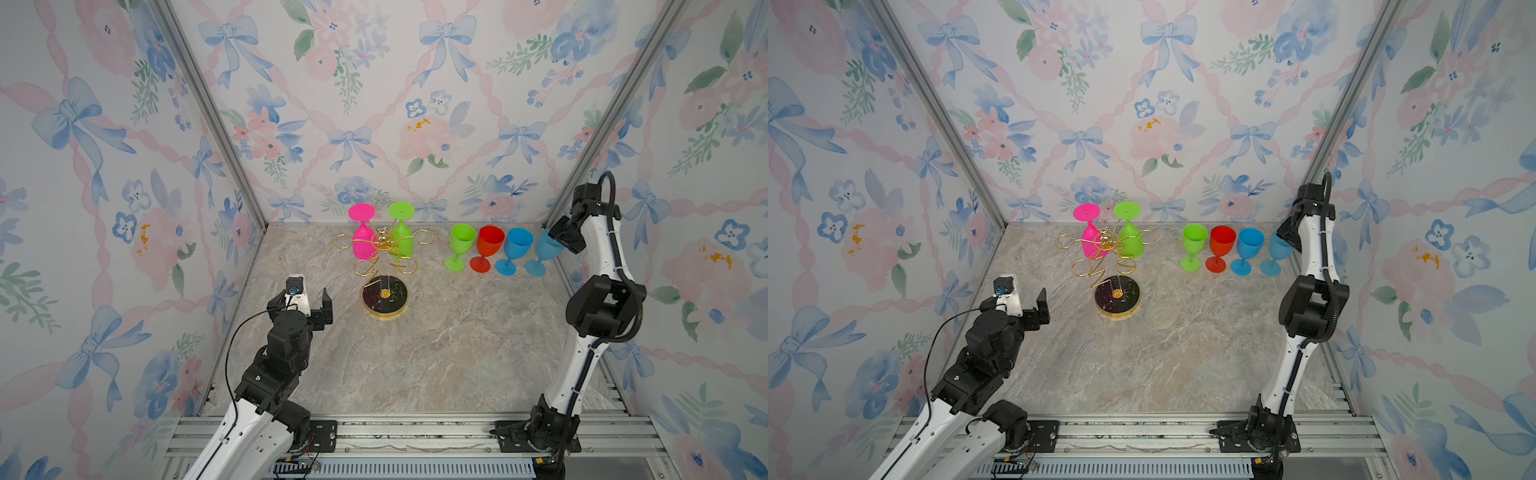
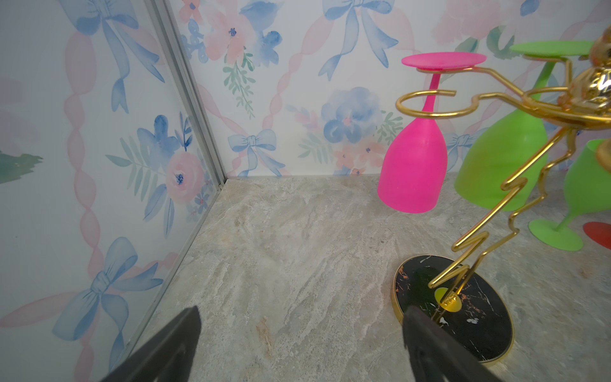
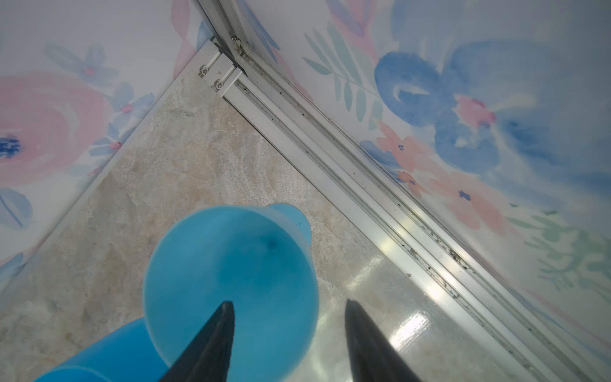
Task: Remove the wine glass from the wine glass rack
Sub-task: 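Lower the blue glass upright beside the other blue glass and open the right gripper, then reach the left gripper to the pink glass on the rack while the right gripper rises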
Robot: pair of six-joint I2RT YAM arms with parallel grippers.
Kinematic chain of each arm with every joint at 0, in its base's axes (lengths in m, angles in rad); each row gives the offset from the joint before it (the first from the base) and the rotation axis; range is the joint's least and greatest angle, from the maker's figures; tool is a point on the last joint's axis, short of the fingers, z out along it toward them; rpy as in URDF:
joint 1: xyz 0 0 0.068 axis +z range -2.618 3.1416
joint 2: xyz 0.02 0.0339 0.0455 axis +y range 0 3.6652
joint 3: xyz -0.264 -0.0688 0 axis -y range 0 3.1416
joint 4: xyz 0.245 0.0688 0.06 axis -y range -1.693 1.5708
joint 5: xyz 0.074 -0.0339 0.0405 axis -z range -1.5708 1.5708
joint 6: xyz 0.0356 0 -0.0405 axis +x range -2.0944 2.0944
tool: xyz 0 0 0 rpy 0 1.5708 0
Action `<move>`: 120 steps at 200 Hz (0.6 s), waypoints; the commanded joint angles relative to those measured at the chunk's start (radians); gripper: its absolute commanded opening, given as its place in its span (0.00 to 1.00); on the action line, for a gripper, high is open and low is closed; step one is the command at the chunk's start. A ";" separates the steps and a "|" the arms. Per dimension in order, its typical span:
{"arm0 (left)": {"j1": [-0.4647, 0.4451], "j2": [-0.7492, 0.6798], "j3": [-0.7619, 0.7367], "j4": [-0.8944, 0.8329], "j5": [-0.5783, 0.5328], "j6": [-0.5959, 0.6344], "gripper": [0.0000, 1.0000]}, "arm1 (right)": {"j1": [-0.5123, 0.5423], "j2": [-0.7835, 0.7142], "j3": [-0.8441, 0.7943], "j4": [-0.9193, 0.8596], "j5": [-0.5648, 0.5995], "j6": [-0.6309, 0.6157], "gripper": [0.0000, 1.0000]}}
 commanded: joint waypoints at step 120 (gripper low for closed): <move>0.107 0.110 0.046 0.036 0.082 -0.049 0.97 | 0.207 -0.861 -0.945 0.535 -0.261 -0.188 0.88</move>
